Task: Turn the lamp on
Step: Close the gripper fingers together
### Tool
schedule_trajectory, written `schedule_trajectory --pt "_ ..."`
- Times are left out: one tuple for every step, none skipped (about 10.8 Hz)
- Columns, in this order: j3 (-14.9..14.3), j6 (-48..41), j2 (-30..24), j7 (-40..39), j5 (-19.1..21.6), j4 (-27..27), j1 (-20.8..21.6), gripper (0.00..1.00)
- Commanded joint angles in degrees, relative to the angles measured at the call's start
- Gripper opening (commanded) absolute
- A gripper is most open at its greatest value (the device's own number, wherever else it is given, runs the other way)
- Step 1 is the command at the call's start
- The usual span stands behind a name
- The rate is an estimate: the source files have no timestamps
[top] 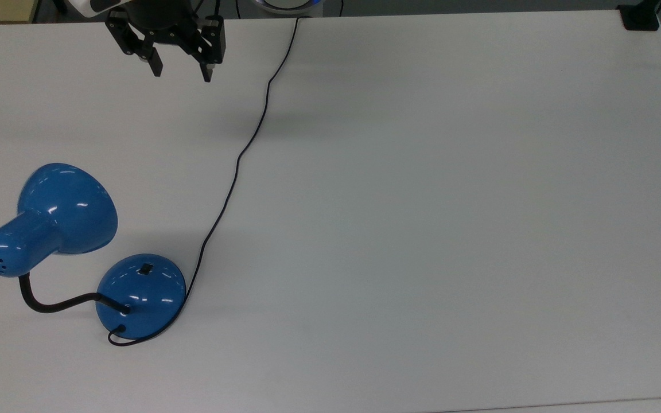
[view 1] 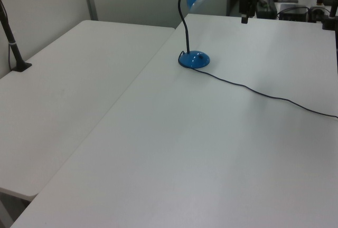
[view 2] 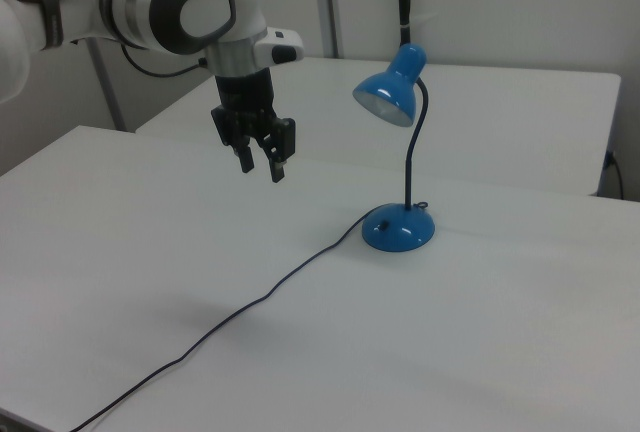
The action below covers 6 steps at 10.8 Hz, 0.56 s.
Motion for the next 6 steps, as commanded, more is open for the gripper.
schedule_trajectory --pt "-0.1 -1.2 0.1 -1.9 0.3 0.5 -0.1 0.06" --pt "-0.1 -1.0 0.2 -2.0 0.4 0.4 0.0 0.02" --pt "-0.1 -0.1 0.8 -2.0 0.6 0.3 0.0 0.0" --pt "-0.1 1.2 1.0 -1.9 0.6 0.1 0.0 0.0" --pt "-0.1 4.5 1.4 -1.9 0.5 -0.8 -0.1 0.0" --pt "-0.4 8.6 2.8 -1.6 0.5 -1.3 -0.3 0.0"
